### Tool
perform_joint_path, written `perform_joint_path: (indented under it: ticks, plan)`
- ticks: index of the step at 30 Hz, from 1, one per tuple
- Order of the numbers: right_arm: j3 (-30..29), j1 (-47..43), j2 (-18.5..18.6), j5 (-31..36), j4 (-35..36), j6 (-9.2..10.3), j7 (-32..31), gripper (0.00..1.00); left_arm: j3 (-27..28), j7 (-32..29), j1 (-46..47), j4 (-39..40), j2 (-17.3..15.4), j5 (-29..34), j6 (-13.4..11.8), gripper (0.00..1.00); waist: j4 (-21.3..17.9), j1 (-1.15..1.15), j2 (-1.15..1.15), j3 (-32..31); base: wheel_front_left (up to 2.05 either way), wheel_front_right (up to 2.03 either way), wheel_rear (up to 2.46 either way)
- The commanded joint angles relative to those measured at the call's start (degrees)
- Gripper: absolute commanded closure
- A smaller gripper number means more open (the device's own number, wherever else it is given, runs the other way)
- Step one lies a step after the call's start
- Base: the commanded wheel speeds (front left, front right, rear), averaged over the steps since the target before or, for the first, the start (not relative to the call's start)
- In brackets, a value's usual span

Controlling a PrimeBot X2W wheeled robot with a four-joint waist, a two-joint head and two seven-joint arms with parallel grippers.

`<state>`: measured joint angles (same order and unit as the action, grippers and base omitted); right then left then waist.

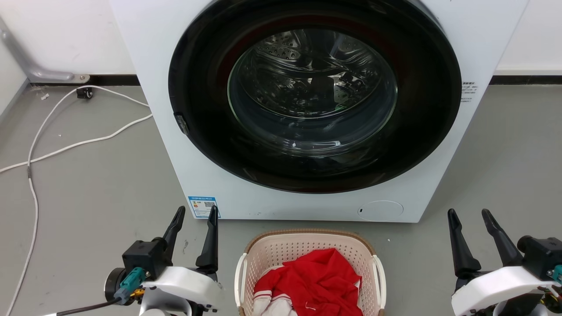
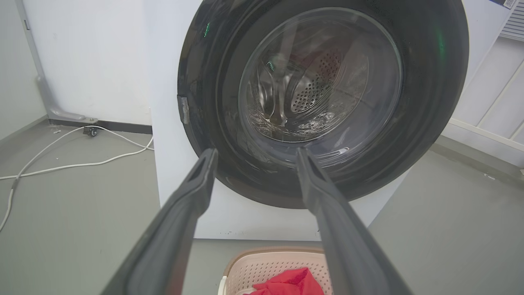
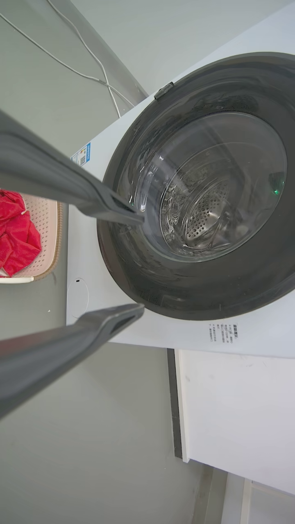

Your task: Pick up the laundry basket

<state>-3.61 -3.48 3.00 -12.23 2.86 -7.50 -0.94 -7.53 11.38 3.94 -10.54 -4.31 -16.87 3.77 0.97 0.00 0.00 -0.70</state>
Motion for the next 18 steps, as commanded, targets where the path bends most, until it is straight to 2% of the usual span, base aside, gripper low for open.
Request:
perform_joint_path:
  ticks: [1, 18]
  plan:
    - [-0.1, -0.1, -0.1, 1.1, 0.8, 0.01, 0.0, 0.0, -0.3, 0.6, 0.7, 0.2, -0.2, 1.3, -0.3, 0.0, 0.0, 0.0, 0.0, 0.0, 0.0, 0.0, 0.0]
    - [-0.4, -1.2, -0.2, 8.2, 1.7, 0.02, 0.8, 0.0, -0.9, 2.5, 0.8, -1.1, -0.4, 8.8, -1.3, 0.0, -0.1, 0.0, 0.0, -0.1, 0.0, 0.0, 0.0]
